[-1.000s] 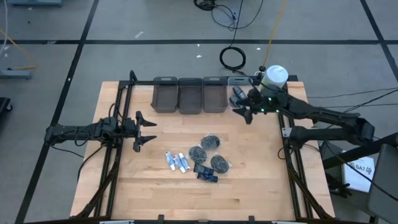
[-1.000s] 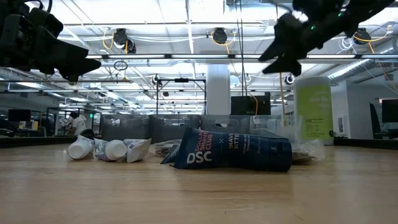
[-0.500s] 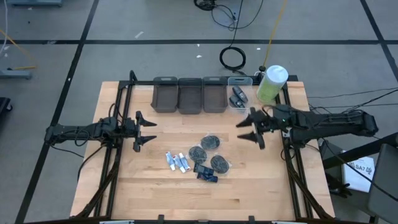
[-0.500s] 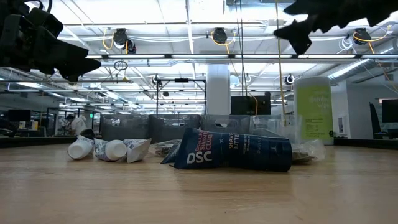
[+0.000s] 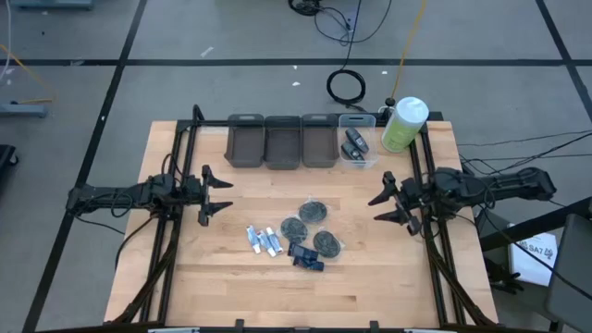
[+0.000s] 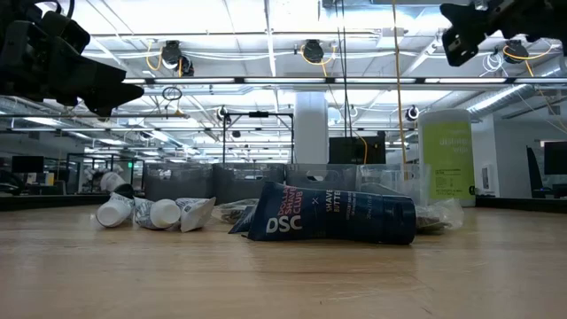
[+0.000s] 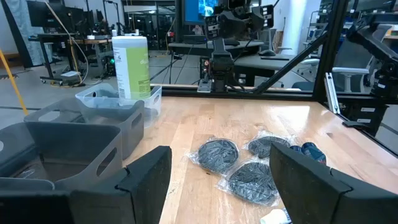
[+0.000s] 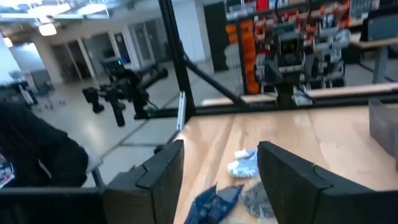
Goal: Pick & Place Travel size toiletries
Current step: Put the left toothpaste into the left black bin
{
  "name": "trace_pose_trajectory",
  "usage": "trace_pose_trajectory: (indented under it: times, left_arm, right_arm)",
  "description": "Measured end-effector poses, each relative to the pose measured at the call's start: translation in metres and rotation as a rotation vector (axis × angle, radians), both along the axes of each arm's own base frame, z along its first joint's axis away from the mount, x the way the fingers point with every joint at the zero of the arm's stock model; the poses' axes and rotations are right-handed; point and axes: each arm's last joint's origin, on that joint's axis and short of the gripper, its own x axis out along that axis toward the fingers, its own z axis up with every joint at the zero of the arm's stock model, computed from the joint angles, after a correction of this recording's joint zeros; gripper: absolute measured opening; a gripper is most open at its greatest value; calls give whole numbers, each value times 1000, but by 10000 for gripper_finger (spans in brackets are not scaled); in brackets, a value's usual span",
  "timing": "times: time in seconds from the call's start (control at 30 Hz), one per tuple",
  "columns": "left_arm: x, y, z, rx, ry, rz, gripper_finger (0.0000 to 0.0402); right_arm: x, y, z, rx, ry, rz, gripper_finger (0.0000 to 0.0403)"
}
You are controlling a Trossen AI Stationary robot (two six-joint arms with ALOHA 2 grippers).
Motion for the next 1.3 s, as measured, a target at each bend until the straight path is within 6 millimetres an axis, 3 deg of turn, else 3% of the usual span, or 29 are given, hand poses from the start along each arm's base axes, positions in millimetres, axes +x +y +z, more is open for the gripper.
trace_pose_trajectory:
  times: [0.57, 1.3]
  left_arm:
    - [0, 0, 0, 0, 0, 0, 267]
    - [0, 0, 6, -15, -60, 1, 267]
  right_arm:
    - [-16, -2, -51, 13, -171, -1, 124]
    - [-15, -2, -58, -296, -216, -33, 33]
